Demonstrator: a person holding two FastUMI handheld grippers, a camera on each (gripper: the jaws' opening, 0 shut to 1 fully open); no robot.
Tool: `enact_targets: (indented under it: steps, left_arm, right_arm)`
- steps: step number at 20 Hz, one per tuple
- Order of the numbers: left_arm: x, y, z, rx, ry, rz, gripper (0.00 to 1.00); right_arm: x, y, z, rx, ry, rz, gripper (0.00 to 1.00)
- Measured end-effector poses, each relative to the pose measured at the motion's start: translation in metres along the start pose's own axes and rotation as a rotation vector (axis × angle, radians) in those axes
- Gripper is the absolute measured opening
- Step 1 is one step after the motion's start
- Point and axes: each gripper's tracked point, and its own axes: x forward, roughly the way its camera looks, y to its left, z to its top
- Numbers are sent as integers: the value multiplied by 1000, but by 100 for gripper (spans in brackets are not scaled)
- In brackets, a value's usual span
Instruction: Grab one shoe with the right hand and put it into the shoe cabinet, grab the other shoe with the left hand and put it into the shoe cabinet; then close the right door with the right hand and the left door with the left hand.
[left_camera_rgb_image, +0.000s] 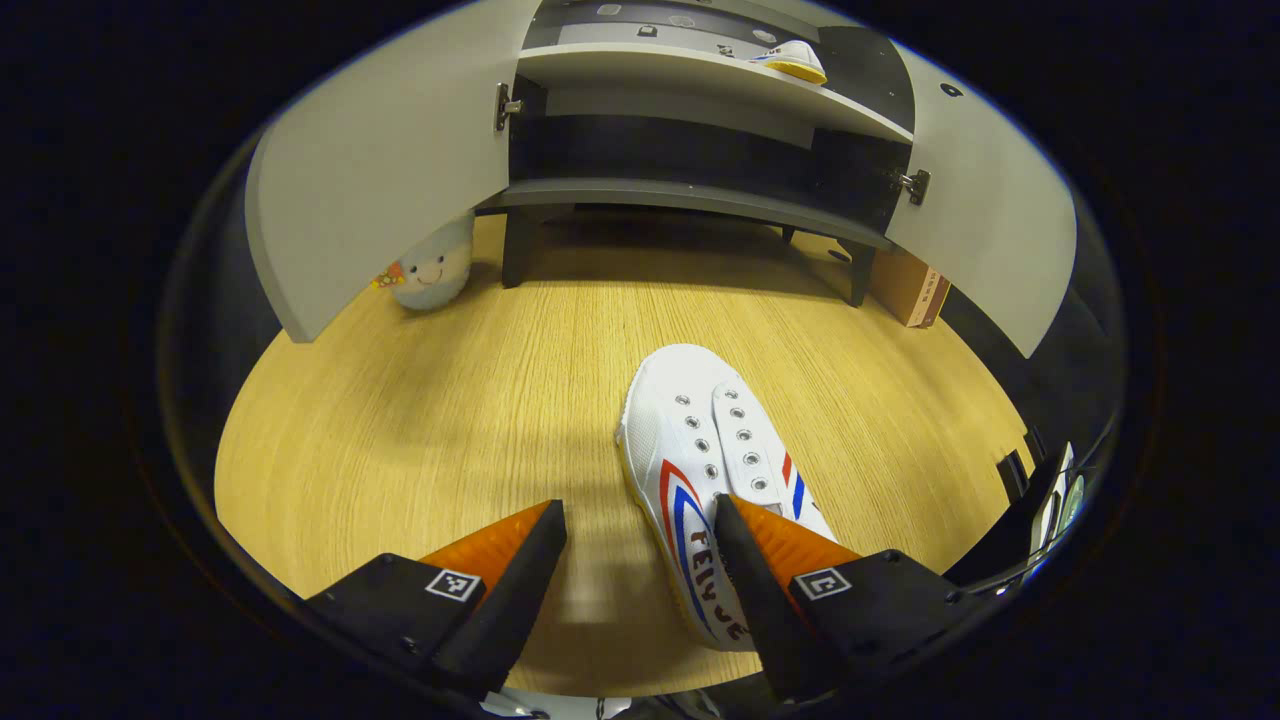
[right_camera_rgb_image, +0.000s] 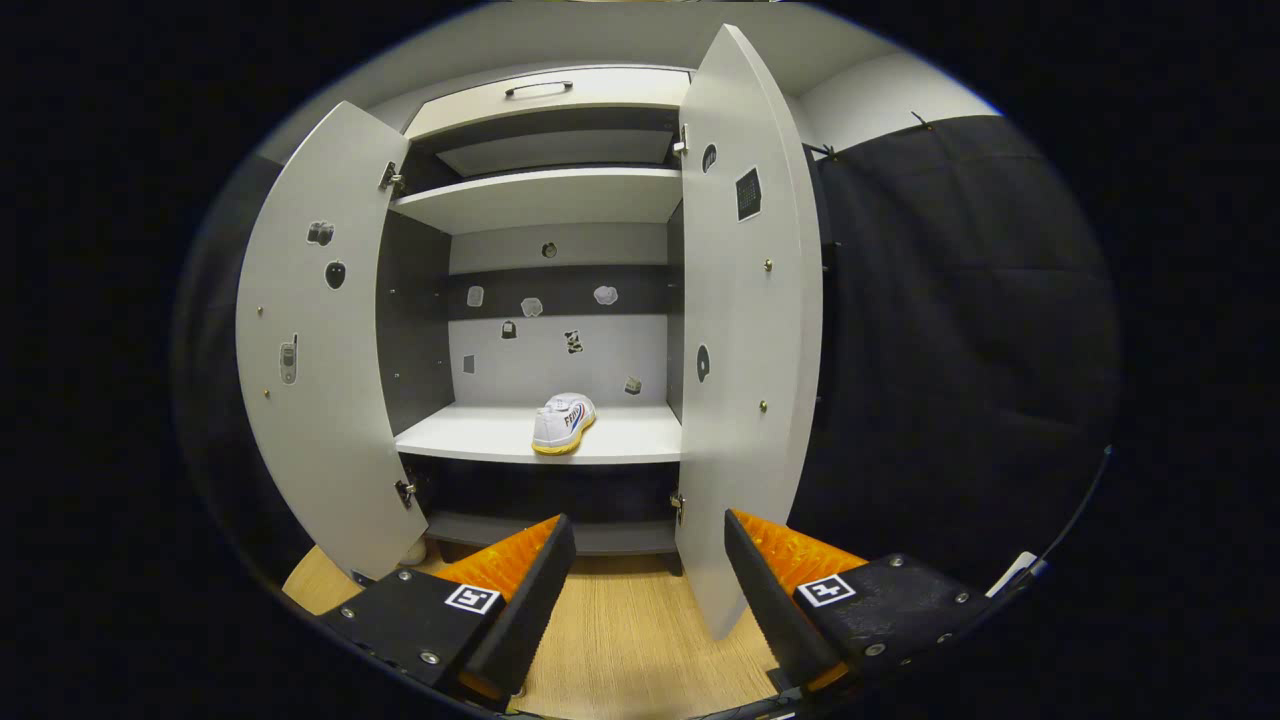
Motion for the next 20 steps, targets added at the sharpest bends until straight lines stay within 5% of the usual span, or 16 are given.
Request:
enact_targets:
  steps: [6,10,11,13,16,20]
  left_arm:
    - [8,-13,-9,-29,32,-52,92]
    - [9,-23,-12,-58,112,-49,46]
    - [10,-22,-13,-61,150,-32,46]
    - [10,-17,-9,-118,174,-7,24]
    - [10,-15,-7,-170,177,-38,7]
    - [3,-12,4,-143,182,-43,7]
  right_arm:
    - [0,-1,-14,15,26,2,93]
    - [0,-8,-18,33,38,-10,93]
    - [-1,-10,-18,35,40,-14,93]
    - [-3,-13,-18,32,41,-22,92]
    - [-5,-15,-16,35,33,-26,93]
    - [-7,-15,-14,31,24,-25,93]
